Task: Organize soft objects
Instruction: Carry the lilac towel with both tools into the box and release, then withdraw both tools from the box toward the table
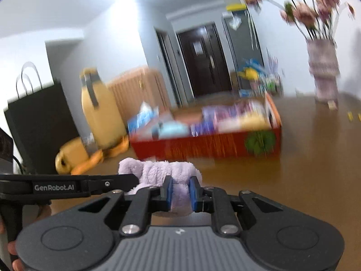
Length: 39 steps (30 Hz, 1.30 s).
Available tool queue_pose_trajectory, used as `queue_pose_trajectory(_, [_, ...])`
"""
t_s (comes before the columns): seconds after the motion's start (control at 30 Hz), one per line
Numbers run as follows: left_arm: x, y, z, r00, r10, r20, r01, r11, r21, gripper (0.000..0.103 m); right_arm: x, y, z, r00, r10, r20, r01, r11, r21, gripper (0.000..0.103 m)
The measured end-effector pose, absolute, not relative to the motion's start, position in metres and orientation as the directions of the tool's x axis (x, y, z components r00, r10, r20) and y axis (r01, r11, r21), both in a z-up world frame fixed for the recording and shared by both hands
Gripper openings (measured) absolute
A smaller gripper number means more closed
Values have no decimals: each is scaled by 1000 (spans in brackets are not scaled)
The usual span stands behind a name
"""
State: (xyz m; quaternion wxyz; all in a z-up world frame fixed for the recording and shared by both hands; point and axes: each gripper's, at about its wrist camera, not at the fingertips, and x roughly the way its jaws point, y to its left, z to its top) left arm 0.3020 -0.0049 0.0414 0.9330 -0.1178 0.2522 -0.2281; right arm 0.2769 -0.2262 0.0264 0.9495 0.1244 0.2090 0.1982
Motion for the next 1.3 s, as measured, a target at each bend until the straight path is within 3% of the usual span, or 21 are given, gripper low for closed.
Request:
queue_pose_trajectory(0.13, [374, 9, 72, 799, -457, -391, 358, 884, -302, 18, 355, -212, 55, 832, 441, -336, -334, 883, 331, 15])
queue_pose_trajectory(0.37, [474, 24, 43, 746, -324, -581, 246, 946, -211, 19, 472, -164, 32, 718, 453, -529, -299, 886, 354, 15])
queue_pose_trajectory(0.43, [476, 28, 35, 746, -314, -588, 265, 949, -170, 20, 481, -155, 18, 683, 461, -566, -303, 884, 355, 15])
queue_pose_trajectory(0.53, [476, 31, 26, 756, -263, -599, 260, 961, -94, 27, 489, -145, 5, 648, 467, -601, -307, 883, 355, 16])
queue_pose_trajectory(0.6, [475, 32, 25, 762, -249, -598, 258, 963, -73, 49, 491, -140, 0, 634, 472, -613, -316, 881, 352, 19])
queue_pose_trajectory(0.9, [438, 39, 70, 843, -221, -490, 231, 972, -40, 57, 454, -161, 50, 741, 401, -539, -309, 916, 256, 31])
queue_pose_trajectory(0.97, [420, 38, 85, 865, -217, -453, 229, 973, -28, 64, 437, -173, 69, 774, 387, -502, -303, 922, 242, 38])
queue_pose_trajectory(1.0, [411, 38, 91, 877, -213, -431, 227, 974, -21, 74, 428, -179, 77, 789, 379, -483, -301, 924, 235, 41])
queue_pose_trajectory(1.2, [334, 43, 125, 944, -168, -285, 185, 982, 34, 101, 358, -219, 121, 897, 263, -356, -236, 965, 117, 78])
queue_pose_trajectory(1.23, [324, 45, 127, 949, -164, -269, 178, 984, 27, 102, 344, -227, 126, 917, 234, -323, -214, 972, 98, 88])
queue_pose_trajectory(1.3, [299, 47, 129, 964, -142, -224, 151, 988, 21, 103, 320, -239, 131, 942, 192, -275, -180, 981, 69, 92])
